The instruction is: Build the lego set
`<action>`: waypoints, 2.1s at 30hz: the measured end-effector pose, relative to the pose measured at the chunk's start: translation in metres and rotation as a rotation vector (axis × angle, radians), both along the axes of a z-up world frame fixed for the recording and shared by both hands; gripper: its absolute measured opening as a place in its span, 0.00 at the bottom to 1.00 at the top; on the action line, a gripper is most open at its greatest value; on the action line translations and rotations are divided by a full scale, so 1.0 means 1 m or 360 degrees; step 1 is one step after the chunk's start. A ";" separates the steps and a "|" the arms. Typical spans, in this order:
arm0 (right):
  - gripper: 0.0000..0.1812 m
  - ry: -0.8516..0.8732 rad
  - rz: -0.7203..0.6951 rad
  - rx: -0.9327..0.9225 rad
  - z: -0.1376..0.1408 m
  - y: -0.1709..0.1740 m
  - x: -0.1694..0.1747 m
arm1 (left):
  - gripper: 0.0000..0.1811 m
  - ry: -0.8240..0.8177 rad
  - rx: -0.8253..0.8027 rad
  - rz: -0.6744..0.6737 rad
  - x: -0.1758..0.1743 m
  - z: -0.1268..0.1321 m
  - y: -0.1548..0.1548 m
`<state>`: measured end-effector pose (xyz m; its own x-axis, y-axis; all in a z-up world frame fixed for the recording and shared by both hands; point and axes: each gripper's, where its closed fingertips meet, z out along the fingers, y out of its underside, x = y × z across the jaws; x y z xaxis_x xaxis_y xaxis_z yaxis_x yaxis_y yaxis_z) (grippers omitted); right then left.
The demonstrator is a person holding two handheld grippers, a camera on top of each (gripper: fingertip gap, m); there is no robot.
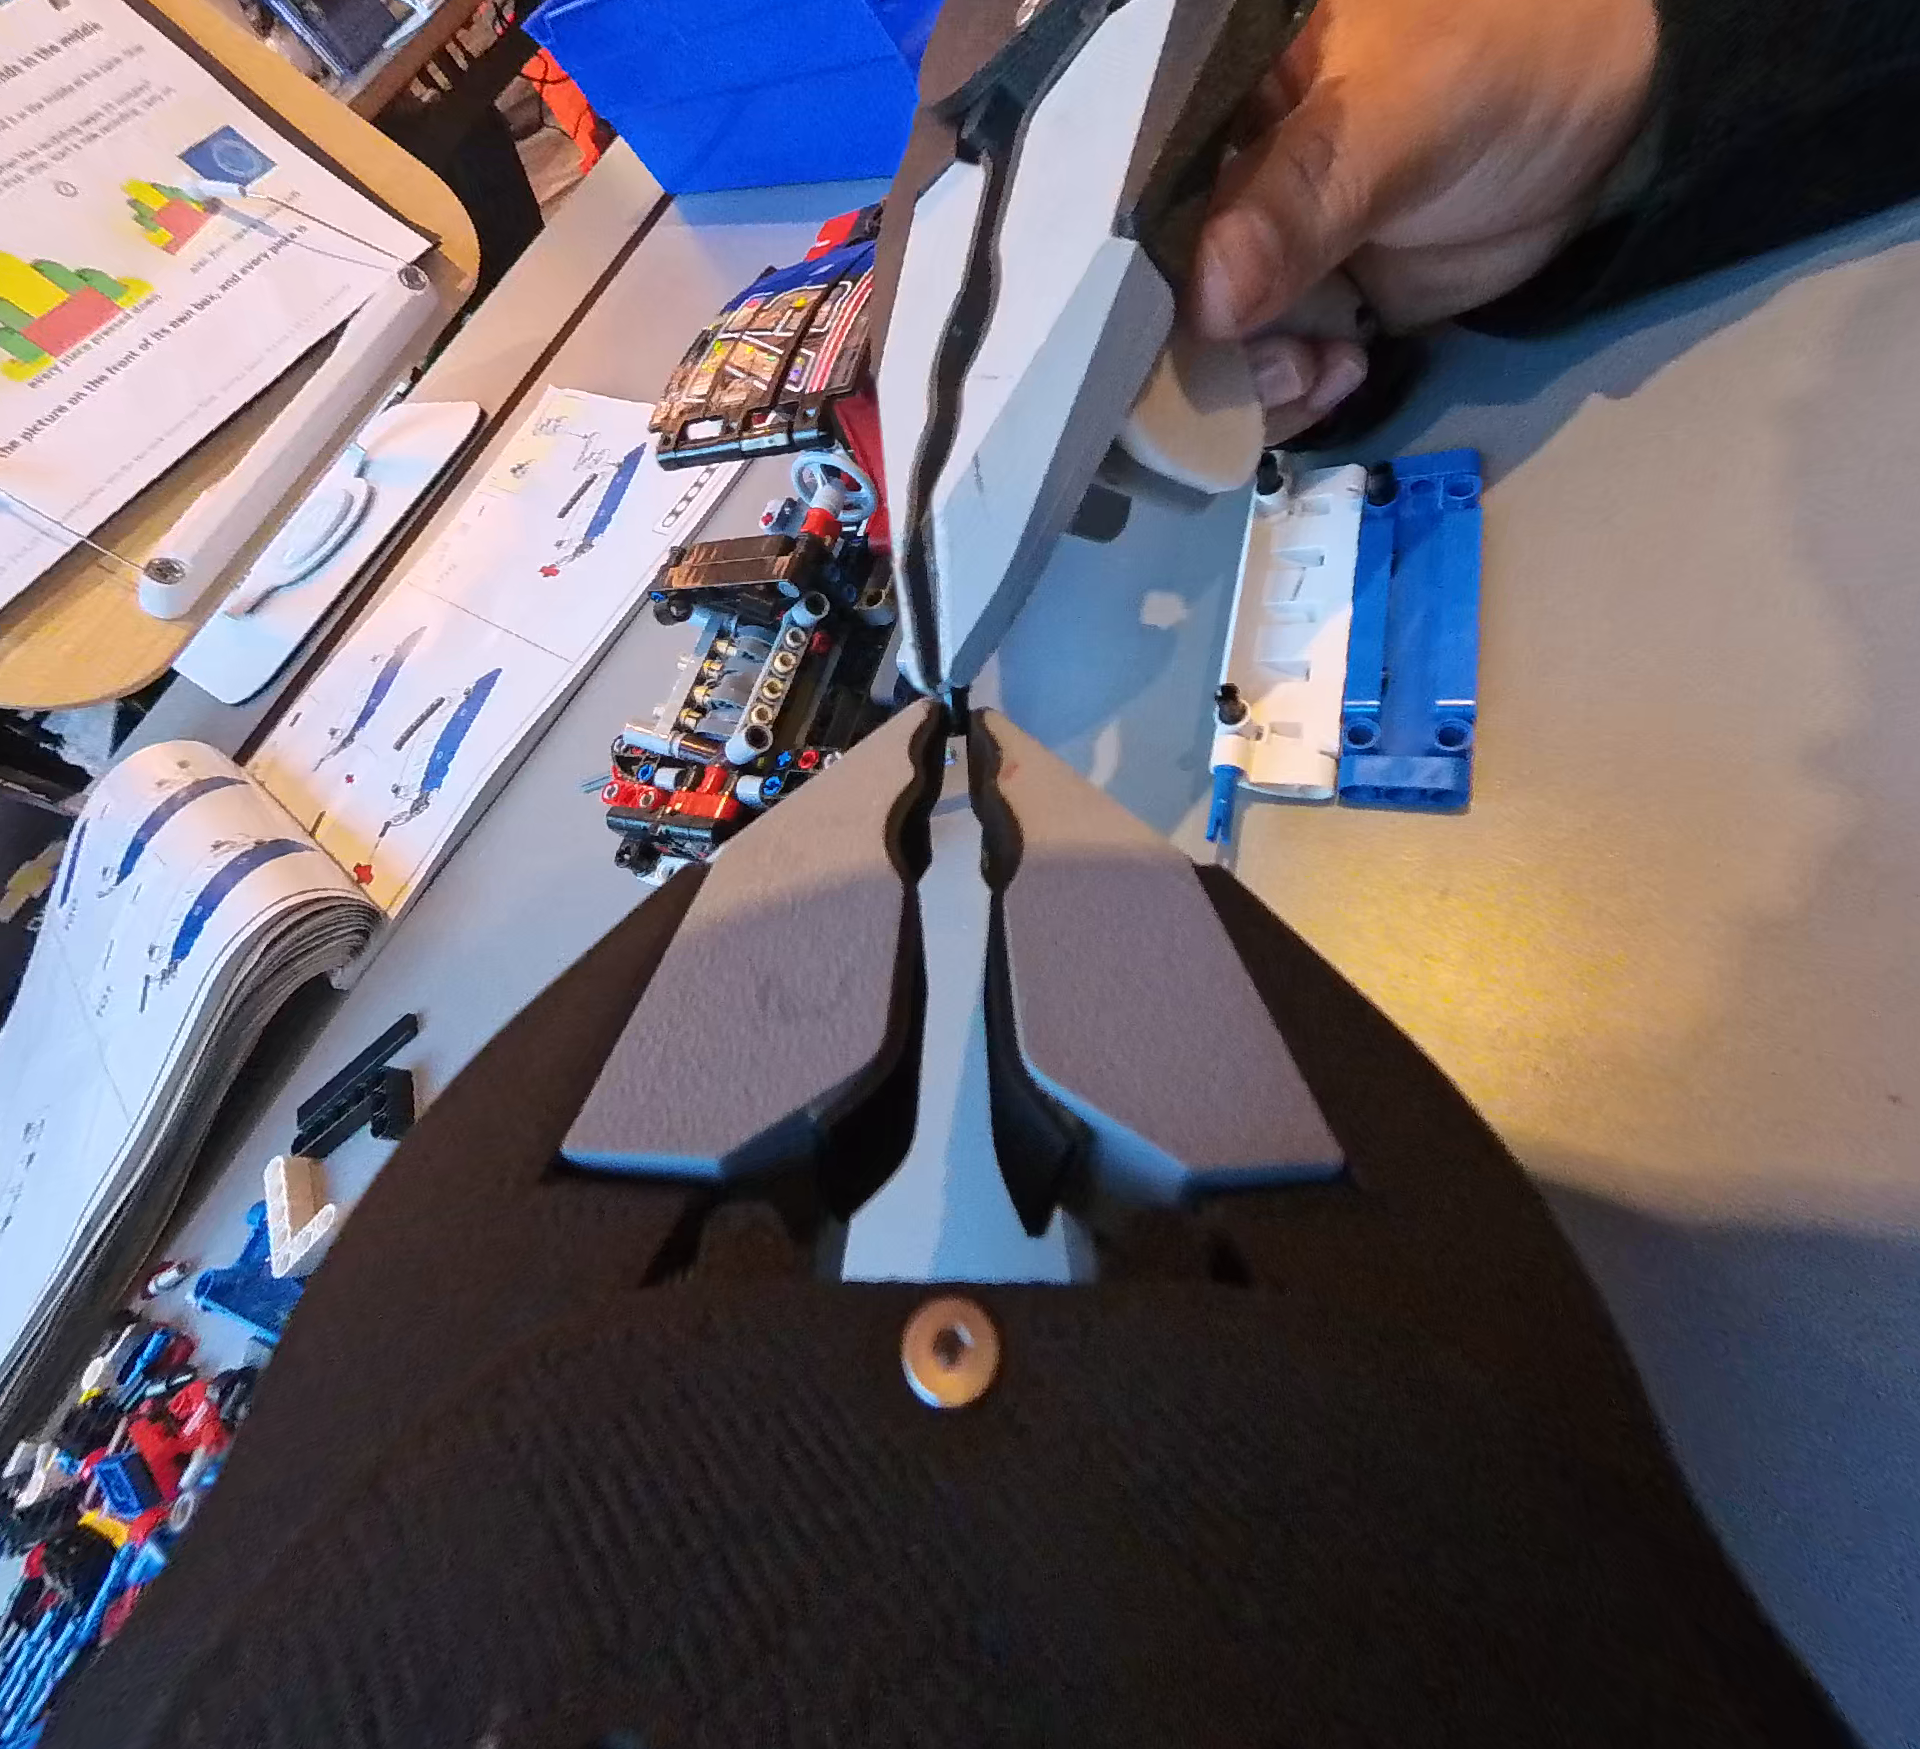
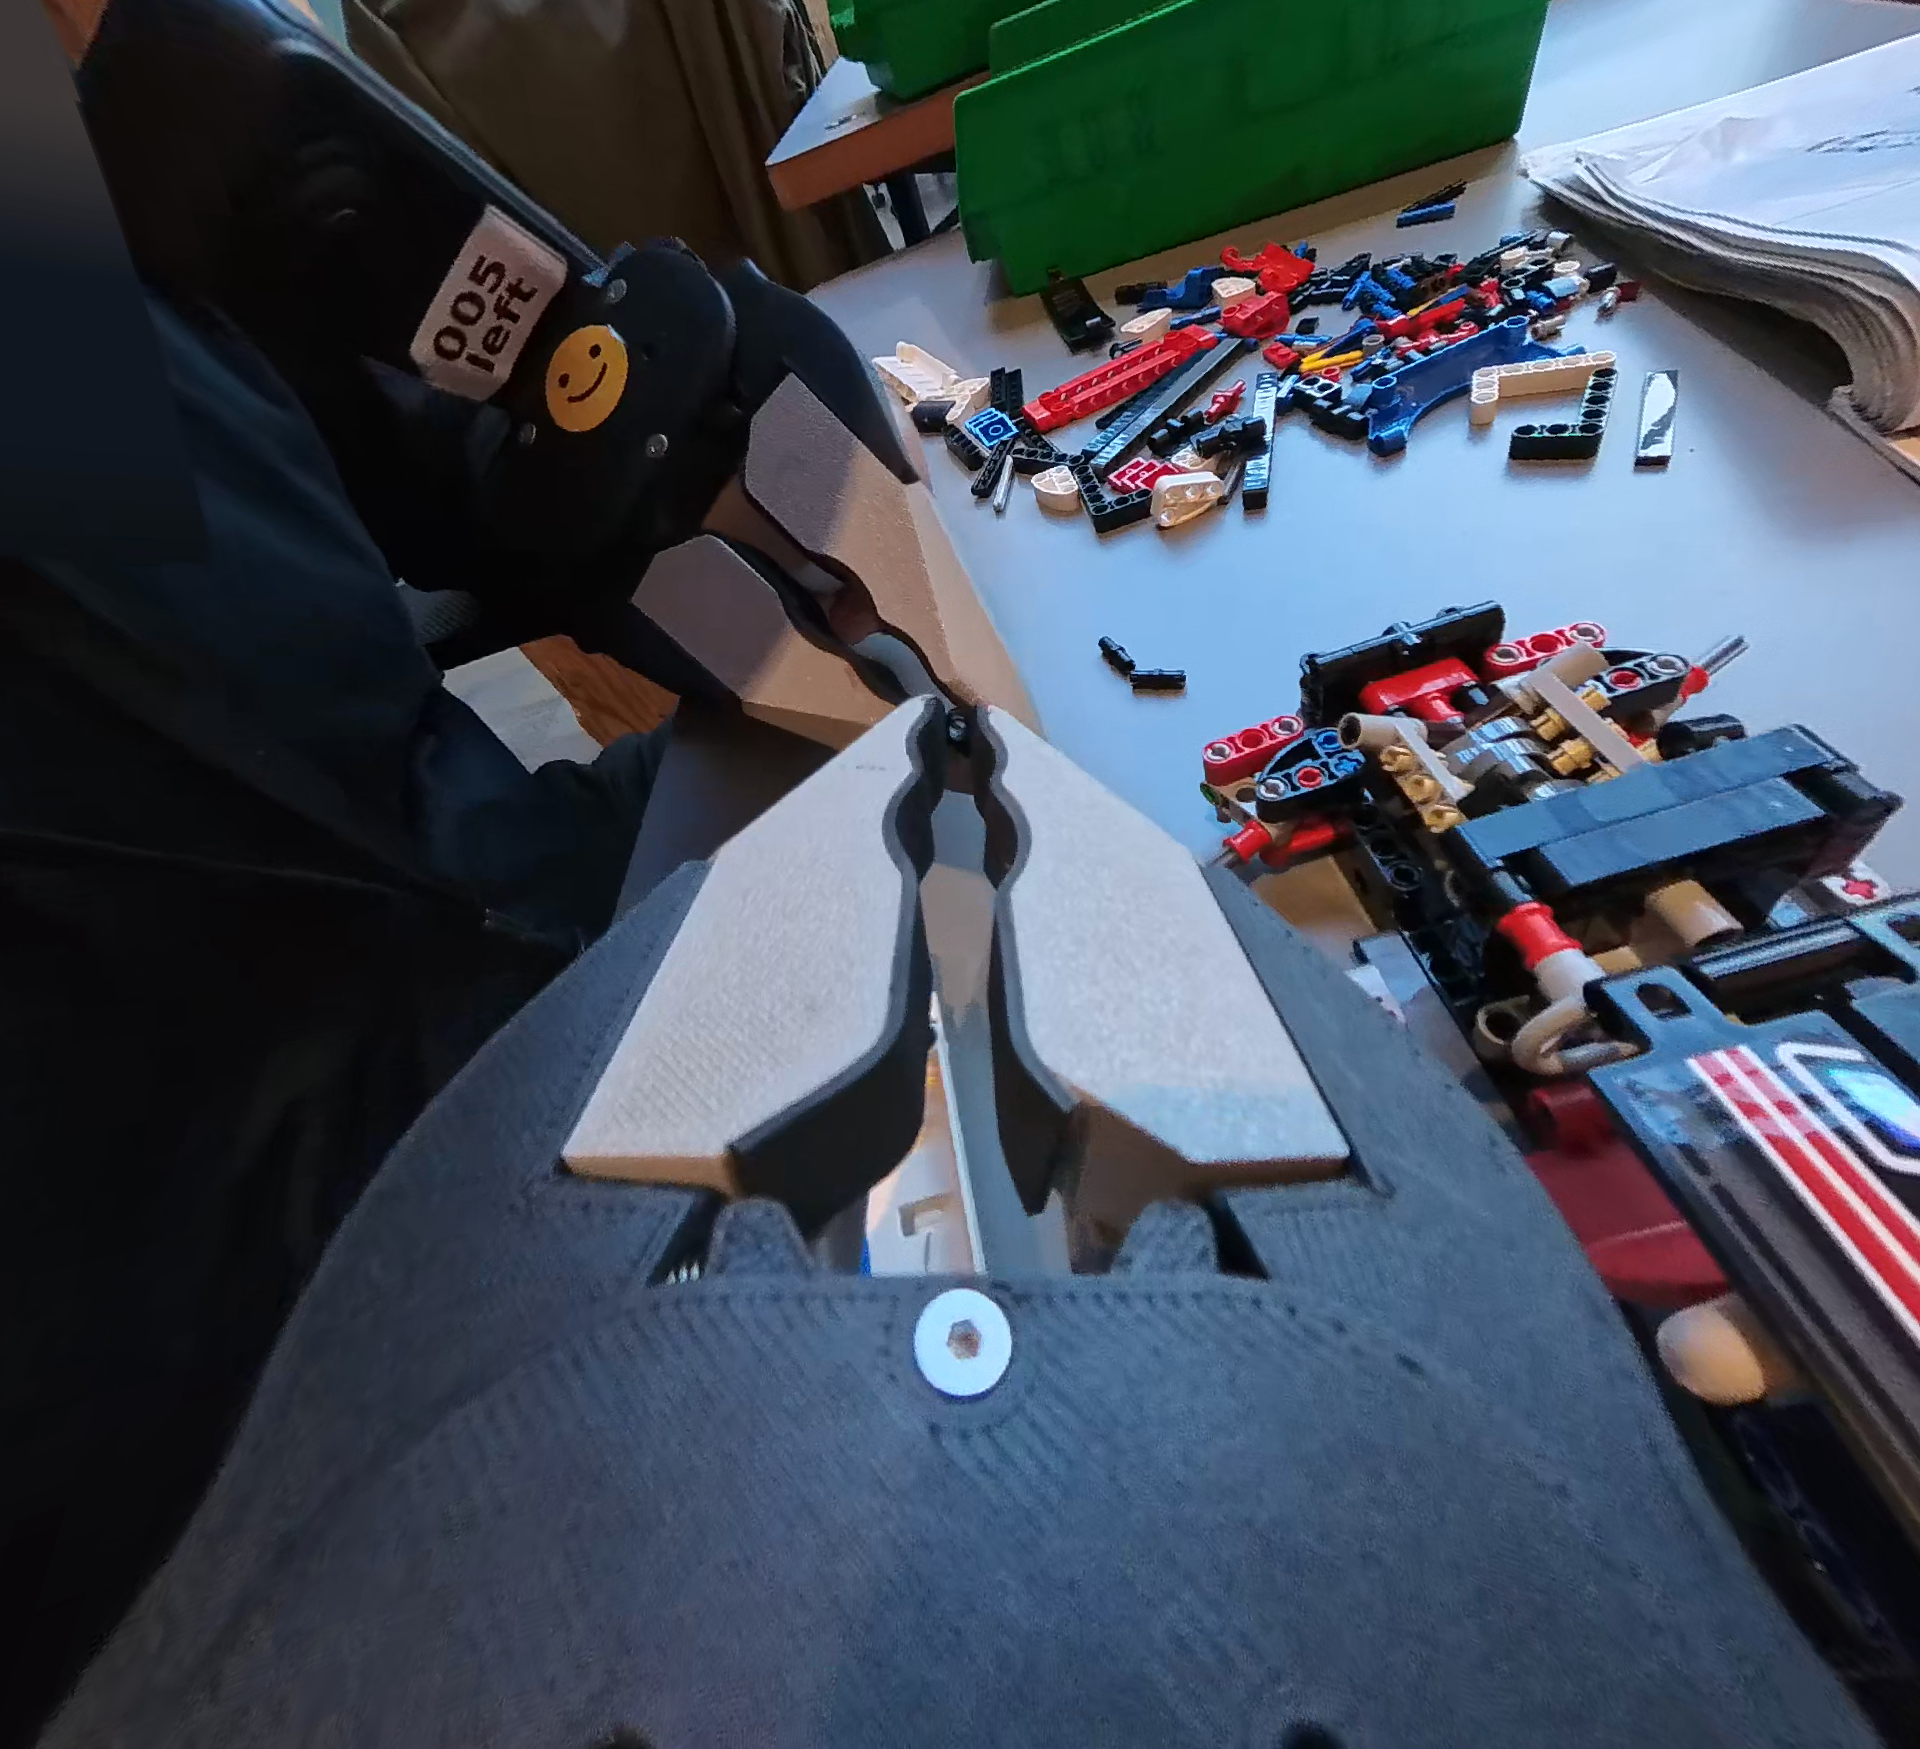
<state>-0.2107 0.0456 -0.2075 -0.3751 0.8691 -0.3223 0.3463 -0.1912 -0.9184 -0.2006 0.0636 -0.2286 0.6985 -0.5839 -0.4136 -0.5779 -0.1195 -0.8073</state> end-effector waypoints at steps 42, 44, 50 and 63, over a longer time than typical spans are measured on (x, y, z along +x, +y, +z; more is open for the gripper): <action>0.09 -0.0694 0.0520 0.0548 -0.070 -0.020 0.048 | 0.00 -0.0403 -0.1549 -0.0448 0.034 -0.050 -0.073; 0.03 -0.0700 0.0514 0.0599 -0.071 -0.016 0.048 | 0.00 -0.0443 -0.1594 -0.0451 0.034 -0.050 -0.073; 0.03 -0.0584 0.0449 0.0801 -0.068 -0.014 0.054 | 0.01 -0.0556 -0.1721 -0.0475 0.036 -0.049 -0.067; 0.07 -0.0277 0.0347 0.0924 -0.043 -0.047 0.042 | 0.01 -0.0342 -0.1502 -0.0506 0.041 -0.048 -0.075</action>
